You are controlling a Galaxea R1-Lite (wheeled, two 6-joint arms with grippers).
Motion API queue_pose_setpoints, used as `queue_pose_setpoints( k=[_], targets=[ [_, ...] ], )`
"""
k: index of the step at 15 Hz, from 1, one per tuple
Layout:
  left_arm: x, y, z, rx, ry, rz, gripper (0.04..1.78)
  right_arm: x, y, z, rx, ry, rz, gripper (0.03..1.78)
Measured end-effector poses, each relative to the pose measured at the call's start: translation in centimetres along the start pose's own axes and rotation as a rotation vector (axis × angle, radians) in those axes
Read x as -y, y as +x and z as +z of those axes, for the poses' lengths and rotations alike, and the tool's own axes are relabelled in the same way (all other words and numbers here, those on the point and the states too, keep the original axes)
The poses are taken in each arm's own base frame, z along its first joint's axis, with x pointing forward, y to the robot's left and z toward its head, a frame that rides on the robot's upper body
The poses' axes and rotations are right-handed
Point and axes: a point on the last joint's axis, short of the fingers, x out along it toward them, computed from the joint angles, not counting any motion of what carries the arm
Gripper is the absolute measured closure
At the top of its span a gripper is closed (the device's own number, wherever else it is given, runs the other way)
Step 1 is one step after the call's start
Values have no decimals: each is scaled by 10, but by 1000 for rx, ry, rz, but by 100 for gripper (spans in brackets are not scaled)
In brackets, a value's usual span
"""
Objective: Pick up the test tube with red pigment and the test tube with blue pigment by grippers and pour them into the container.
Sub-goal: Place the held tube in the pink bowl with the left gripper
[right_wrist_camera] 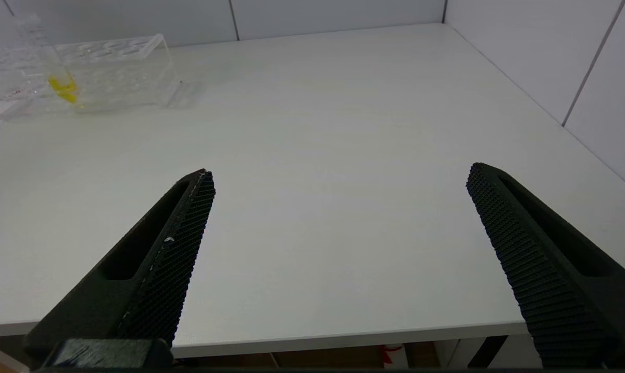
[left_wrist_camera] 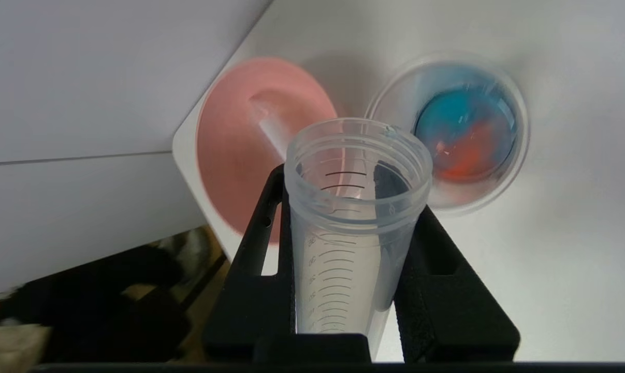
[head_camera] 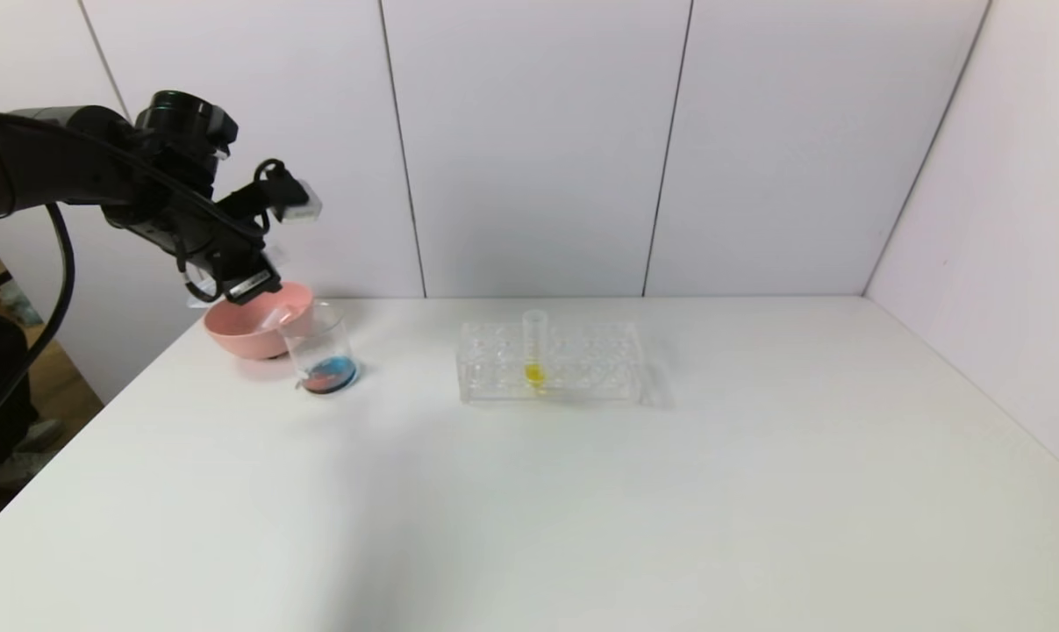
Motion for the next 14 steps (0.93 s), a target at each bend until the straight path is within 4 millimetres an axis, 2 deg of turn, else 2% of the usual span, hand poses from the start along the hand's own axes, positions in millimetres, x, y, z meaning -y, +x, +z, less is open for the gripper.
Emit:
queue_pose_setpoints(
  k=[3, 7, 11, 14],
  targets=[
    [-9, 0, 1, 218, -289, 7, 129, 0, 0, 0, 0, 0, 0, 4],
    [-7, 0, -10, 389, -587, 171, 129, 0, 0, 0, 0, 0, 0, 4],
    [9, -11, -48, 483, -739, 301, 129, 0, 0, 0, 0, 0, 0, 4],
    [38, -16, -90, 524, -820, 357, 129, 0, 0, 0, 0, 0, 0, 4]
  ],
)
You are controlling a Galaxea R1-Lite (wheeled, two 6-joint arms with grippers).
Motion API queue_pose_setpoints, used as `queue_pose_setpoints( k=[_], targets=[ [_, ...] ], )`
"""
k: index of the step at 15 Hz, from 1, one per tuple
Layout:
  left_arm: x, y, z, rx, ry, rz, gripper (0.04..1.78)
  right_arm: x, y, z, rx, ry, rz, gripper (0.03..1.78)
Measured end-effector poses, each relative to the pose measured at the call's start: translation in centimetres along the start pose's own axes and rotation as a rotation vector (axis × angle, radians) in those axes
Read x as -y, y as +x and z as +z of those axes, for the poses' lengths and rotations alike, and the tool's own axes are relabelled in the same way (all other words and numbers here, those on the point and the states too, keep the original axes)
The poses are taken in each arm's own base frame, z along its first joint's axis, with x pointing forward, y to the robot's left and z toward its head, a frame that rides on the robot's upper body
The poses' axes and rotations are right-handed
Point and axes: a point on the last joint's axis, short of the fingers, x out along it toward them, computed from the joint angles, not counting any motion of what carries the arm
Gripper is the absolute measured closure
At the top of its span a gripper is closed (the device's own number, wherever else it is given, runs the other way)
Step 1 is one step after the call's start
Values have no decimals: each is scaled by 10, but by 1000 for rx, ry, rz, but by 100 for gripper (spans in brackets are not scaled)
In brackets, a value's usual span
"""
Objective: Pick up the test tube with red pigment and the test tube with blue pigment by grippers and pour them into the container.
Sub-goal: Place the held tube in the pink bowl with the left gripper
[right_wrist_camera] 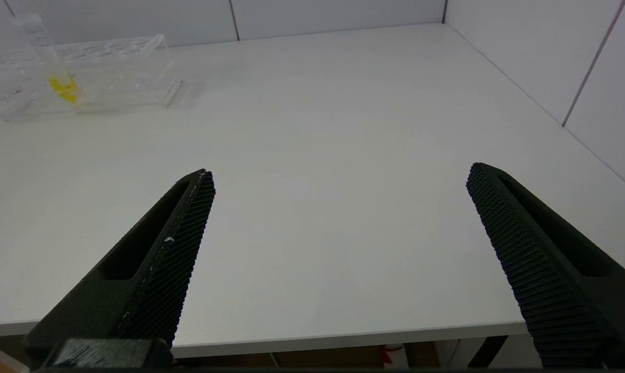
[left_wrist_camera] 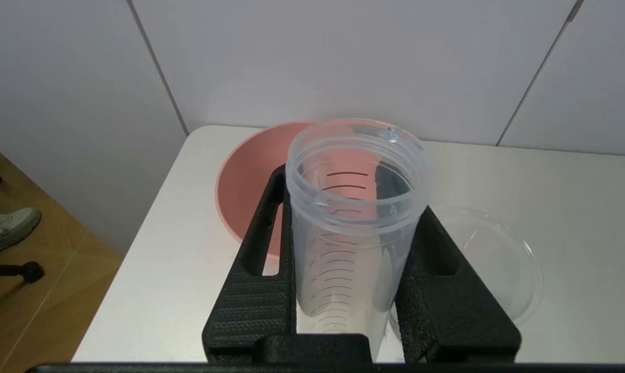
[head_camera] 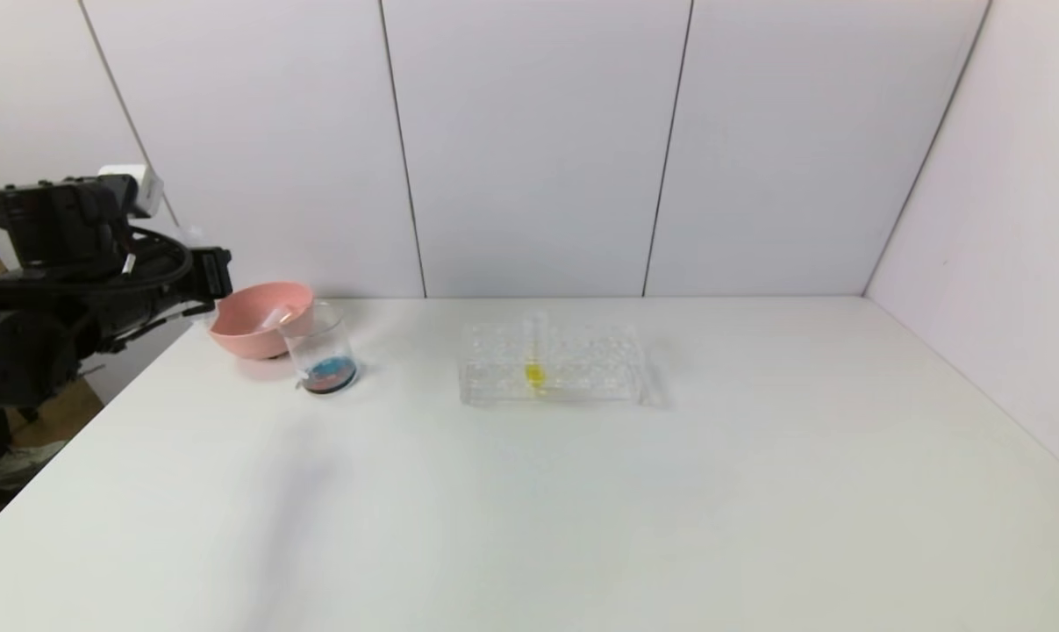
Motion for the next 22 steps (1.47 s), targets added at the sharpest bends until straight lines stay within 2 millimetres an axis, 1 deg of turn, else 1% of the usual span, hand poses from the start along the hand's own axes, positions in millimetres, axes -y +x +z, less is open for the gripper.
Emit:
queue_pose_setpoints(
  k=[2, 4, 5, 7, 9, 11, 17, 19, 22],
  targets=[
    [-5, -21, -20, 60, -23, 22, 129, 0, 0, 0, 0, 0, 0, 4],
    [-7, -39, -33, 141, -37, 34, 129, 0, 0, 0, 0, 0, 0, 4],
    [-8, -42, -35, 181, -40, 37, 129, 0, 0, 0, 0, 0, 0, 4],
    [-9, -38, -38, 214, -40, 40, 129, 0, 0, 0, 0, 0, 0, 4],
    [-9, -24, -40, 217, -40, 41, 129, 0, 0, 0, 0, 0, 0, 4],
    [-10, -2, -42, 223, -39, 41, 129, 0, 0, 0, 0, 0, 0, 4],
    [-12, 78, -52, 219, -32, 67, 129, 0, 0, 0, 0, 0, 0, 4],
    [-12, 94, -60, 190, -25, 71, 129, 0, 0, 0, 0, 0, 0, 4],
    [-12, 101, -67, 175, -12, 76, 129, 0, 0, 0, 0, 0, 0, 4]
  ],
)
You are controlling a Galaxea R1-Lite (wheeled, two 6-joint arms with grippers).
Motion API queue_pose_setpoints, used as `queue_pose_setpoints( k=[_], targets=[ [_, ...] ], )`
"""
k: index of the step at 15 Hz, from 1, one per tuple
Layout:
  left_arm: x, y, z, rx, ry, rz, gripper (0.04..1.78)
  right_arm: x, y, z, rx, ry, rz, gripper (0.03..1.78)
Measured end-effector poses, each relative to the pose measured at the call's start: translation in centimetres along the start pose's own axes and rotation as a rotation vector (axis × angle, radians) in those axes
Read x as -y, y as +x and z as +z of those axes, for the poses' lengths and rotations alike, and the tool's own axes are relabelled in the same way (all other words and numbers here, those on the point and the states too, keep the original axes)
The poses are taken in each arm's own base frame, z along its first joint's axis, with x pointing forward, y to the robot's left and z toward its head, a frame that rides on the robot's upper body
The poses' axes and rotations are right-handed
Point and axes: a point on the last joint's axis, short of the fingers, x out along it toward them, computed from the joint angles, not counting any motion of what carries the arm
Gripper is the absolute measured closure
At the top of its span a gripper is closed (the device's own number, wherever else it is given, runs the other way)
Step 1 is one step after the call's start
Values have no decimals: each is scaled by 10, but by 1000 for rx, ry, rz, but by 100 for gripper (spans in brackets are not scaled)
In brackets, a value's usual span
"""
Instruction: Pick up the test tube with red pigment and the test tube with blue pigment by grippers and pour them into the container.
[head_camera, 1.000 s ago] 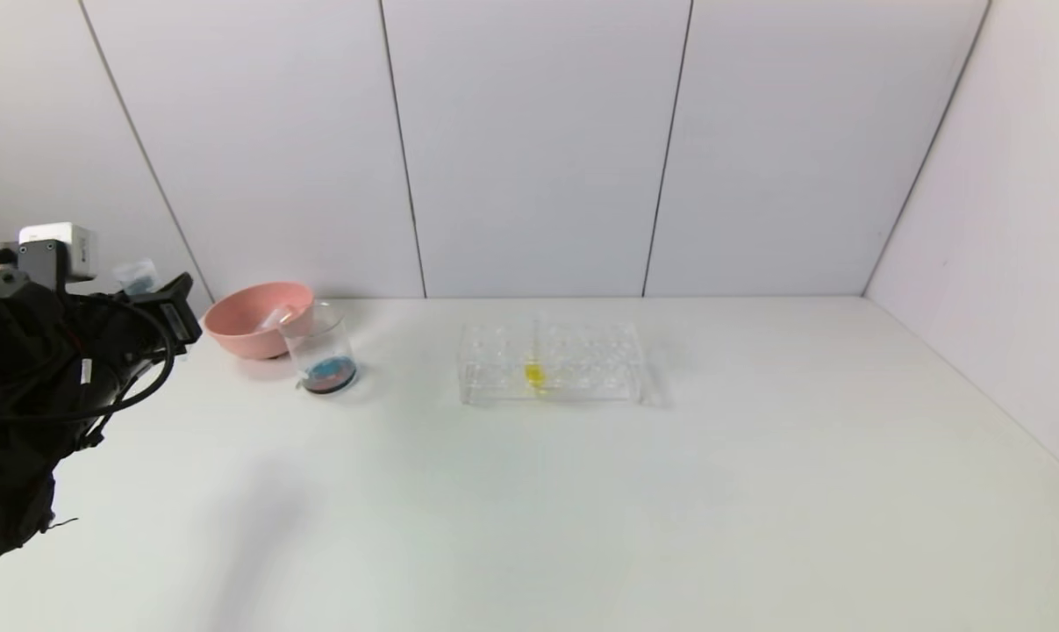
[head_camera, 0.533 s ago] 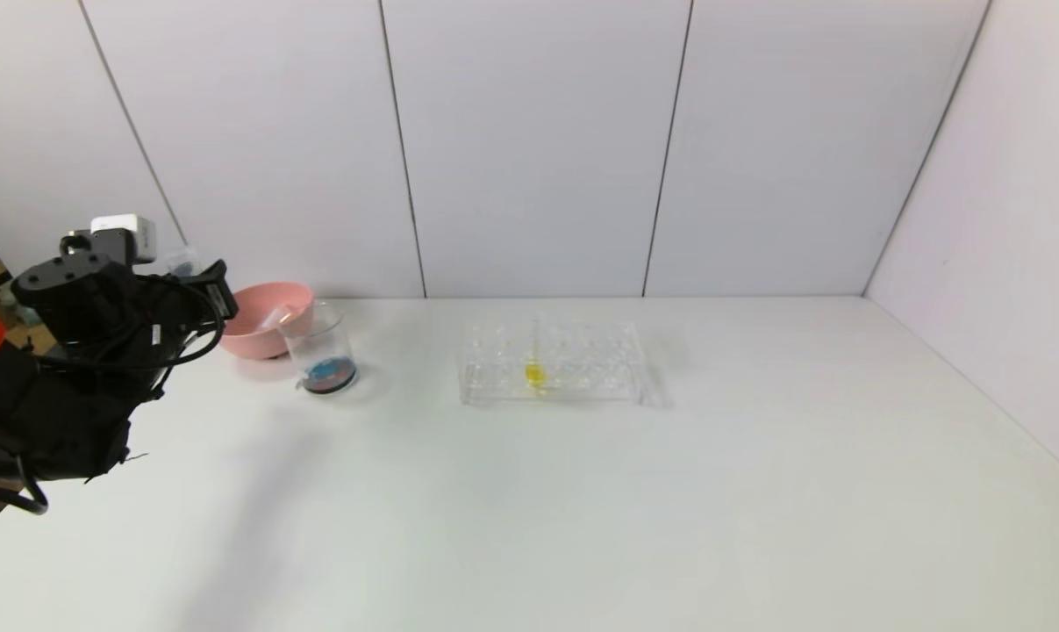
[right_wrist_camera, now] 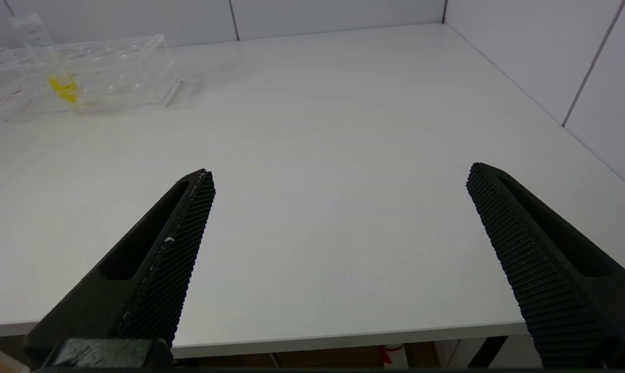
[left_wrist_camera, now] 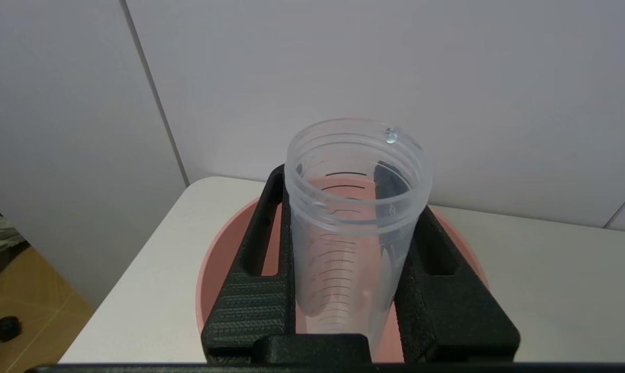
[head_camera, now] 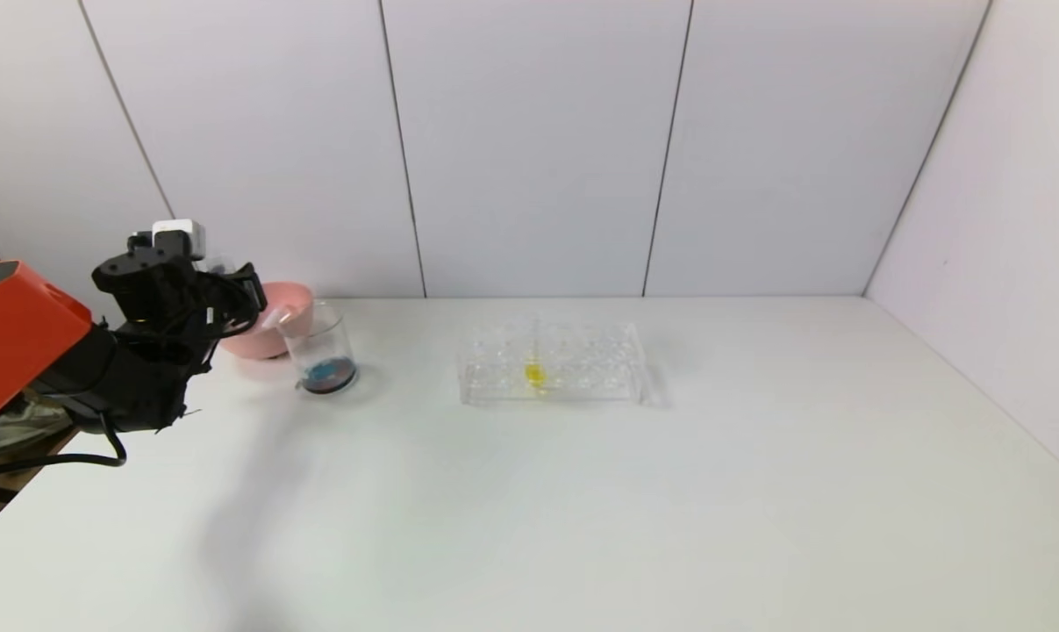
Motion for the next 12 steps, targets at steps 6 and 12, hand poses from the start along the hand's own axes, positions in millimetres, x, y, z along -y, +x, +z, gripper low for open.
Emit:
queue_pose_setpoints(
  k=[6, 12],
  targets=[
    [1, 2, 1, 15, 4, 7, 90, 0, 0, 0, 0, 0, 0, 4],
    [6, 1, 14, 60, -8, 1, 12, 0, 0, 0, 0, 0, 0, 4]
  ],
)
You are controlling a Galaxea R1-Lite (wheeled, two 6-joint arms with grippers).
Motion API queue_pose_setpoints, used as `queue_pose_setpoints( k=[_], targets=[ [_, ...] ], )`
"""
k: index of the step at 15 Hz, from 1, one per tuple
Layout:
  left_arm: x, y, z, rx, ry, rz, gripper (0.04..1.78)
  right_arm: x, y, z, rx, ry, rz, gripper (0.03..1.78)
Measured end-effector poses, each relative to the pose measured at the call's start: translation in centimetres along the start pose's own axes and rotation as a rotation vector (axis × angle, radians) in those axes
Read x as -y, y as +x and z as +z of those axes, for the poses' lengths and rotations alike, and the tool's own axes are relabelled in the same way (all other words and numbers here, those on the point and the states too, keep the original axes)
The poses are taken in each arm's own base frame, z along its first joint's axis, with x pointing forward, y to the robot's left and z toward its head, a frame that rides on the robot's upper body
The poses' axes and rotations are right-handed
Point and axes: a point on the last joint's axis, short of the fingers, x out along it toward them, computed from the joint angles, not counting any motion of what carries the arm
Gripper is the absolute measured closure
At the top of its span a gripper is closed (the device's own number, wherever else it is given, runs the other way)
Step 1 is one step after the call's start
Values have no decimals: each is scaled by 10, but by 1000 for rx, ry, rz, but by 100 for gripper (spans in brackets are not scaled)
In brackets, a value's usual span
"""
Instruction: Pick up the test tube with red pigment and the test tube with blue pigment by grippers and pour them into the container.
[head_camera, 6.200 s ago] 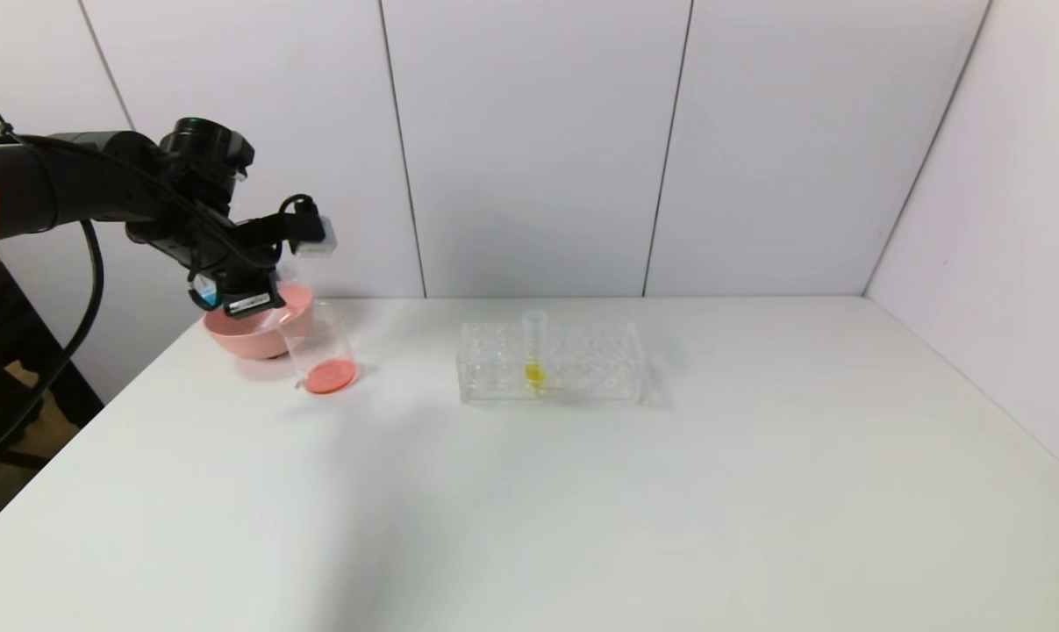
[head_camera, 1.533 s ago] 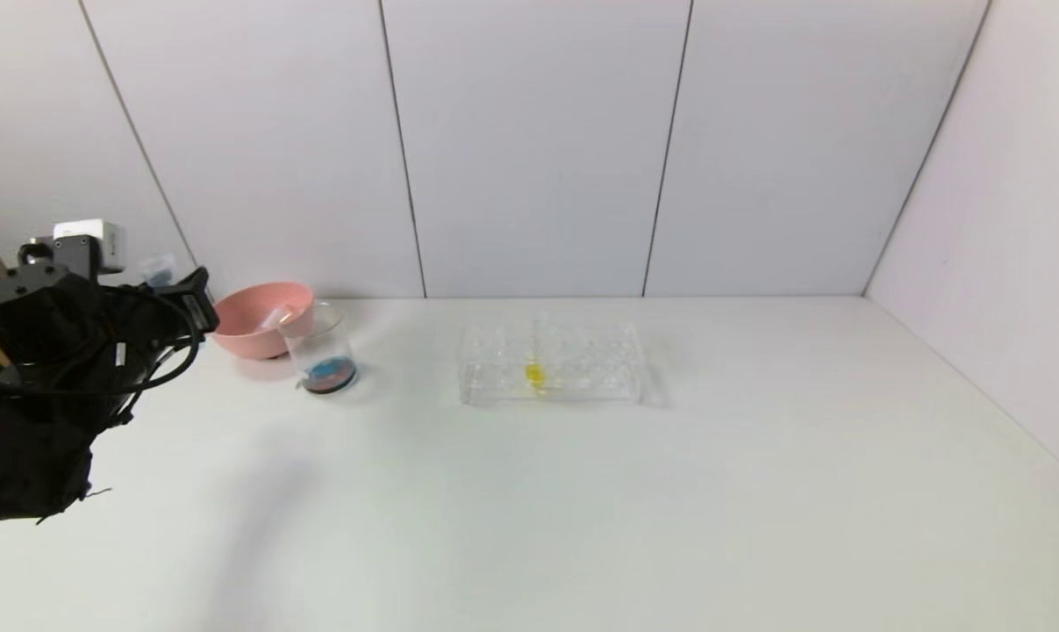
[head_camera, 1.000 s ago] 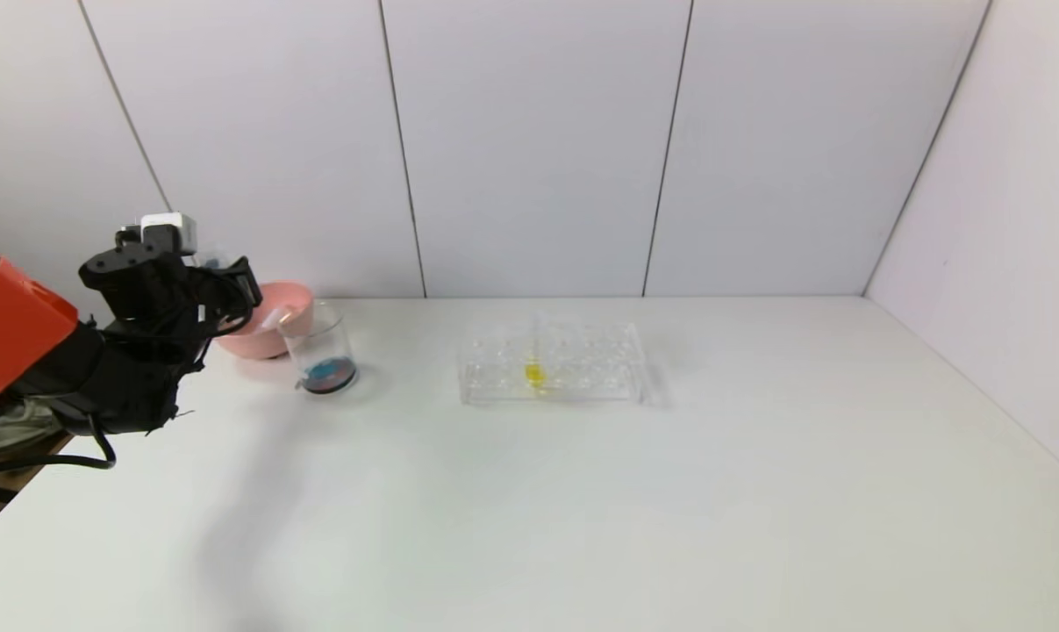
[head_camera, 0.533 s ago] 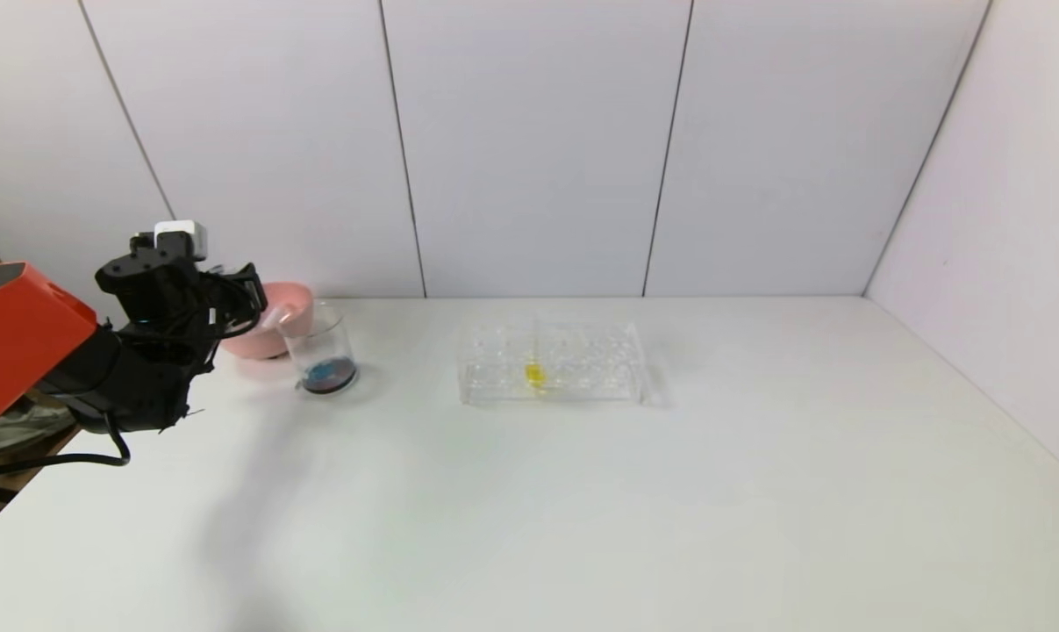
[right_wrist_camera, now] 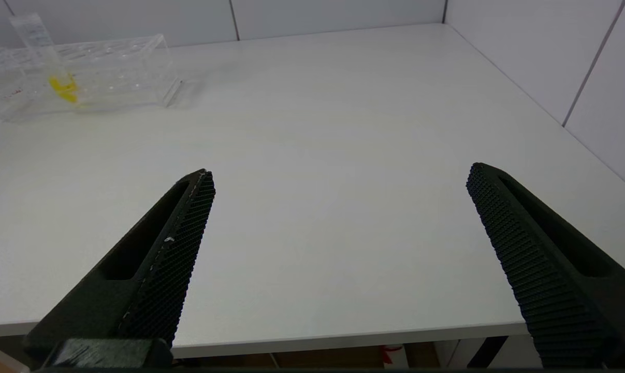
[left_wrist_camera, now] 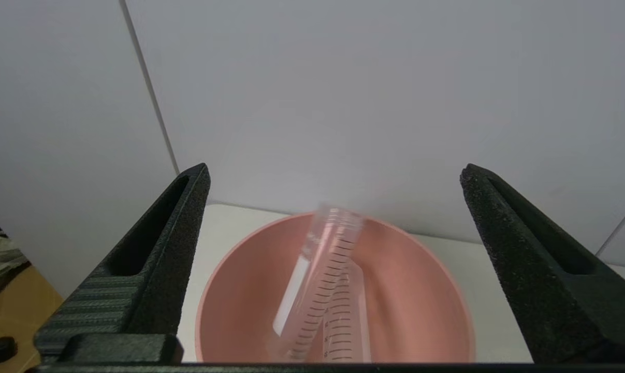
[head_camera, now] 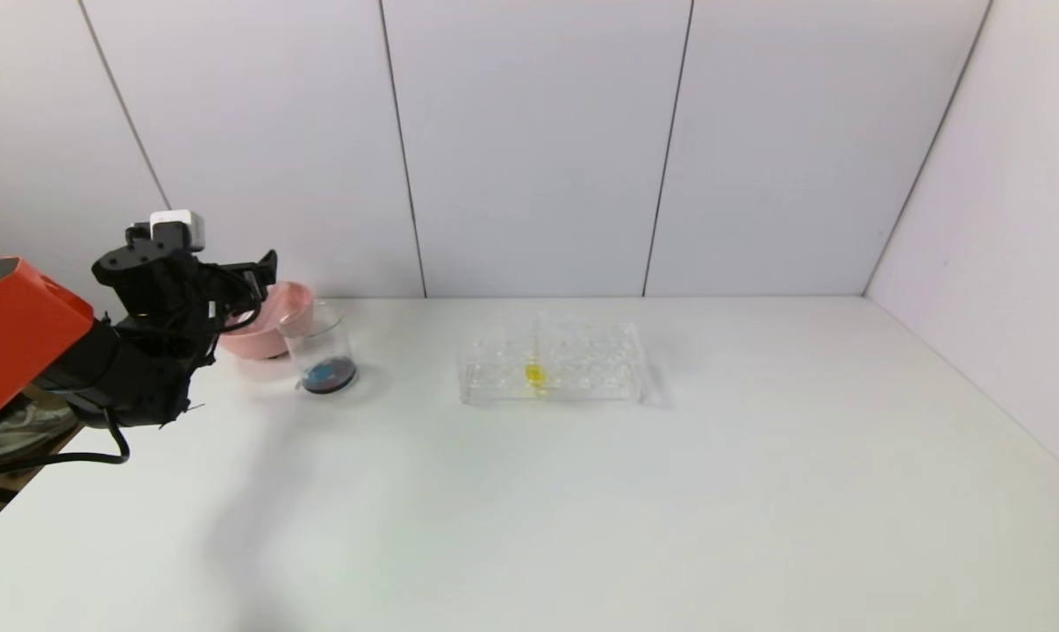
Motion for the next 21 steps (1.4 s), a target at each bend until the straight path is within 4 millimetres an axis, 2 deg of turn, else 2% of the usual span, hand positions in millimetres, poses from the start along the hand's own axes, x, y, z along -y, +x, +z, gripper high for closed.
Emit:
queue_pose_setpoints(
  k=[2, 4, 8, 12, 17, 21],
  targets=[
    [4, 0, 12, 32, -9, -82, 4, 0, 0, 0, 0, 0, 0, 4],
    [14, -6, 23, 45, -17, -184, 4, 0, 0, 0, 0, 0, 0, 4],
    [33, -36, 37, 15, -37, -307, 4, 0, 0, 0, 0, 0, 0, 4],
    [39, -88, 60, -11, -38, -402, 4, 0, 0, 0, 0, 0, 0, 4],
    [26, -168, 102, -10, -30, -421, 4, 0, 0, 0, 0, 0, 0, 4],
    [9, -250, 151, 63, 9, -406, 4, 0, 0, 0, 0, 0, 0, 4]
  ],
)
